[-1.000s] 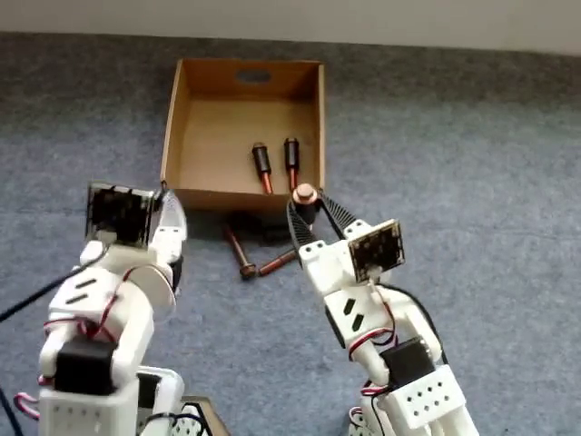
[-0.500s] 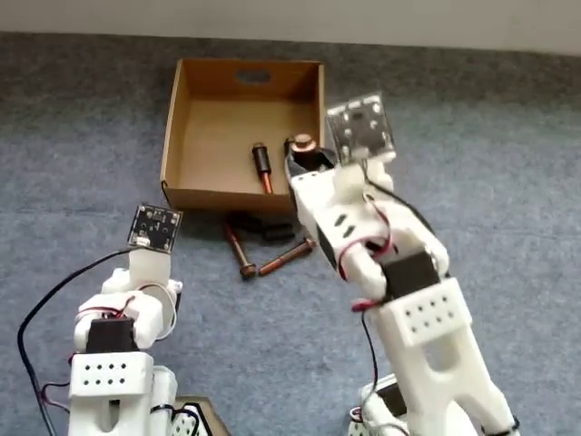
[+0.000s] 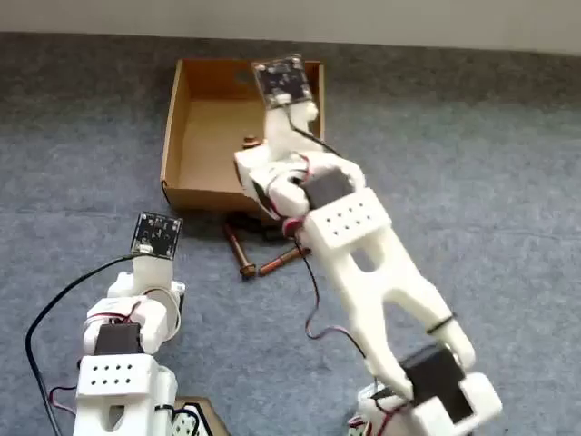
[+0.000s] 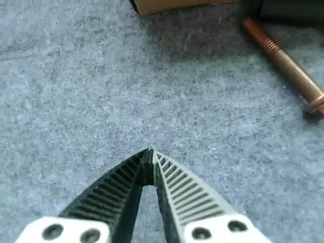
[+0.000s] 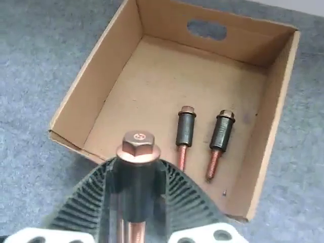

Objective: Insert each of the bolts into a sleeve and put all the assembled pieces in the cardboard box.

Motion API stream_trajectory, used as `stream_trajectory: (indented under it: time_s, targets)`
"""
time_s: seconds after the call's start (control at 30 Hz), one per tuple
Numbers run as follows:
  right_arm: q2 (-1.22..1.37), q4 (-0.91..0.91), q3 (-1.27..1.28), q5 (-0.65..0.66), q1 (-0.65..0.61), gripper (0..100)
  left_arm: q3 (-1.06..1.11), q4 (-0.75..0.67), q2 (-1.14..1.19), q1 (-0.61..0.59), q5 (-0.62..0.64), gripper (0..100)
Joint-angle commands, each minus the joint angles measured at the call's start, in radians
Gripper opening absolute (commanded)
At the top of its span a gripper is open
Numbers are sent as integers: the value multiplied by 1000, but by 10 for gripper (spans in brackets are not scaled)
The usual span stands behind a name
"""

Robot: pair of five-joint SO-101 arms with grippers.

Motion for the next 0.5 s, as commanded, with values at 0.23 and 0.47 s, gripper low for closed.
stream_trajectory:
  time_s: [0.23,0.47]
  targets:
    - [464,-1,-496,-12,-18,6,2,-14,-1,-1,11,19]
    - [711,4,-670,-12,15,6,4,-9,-1,-1,12,19]
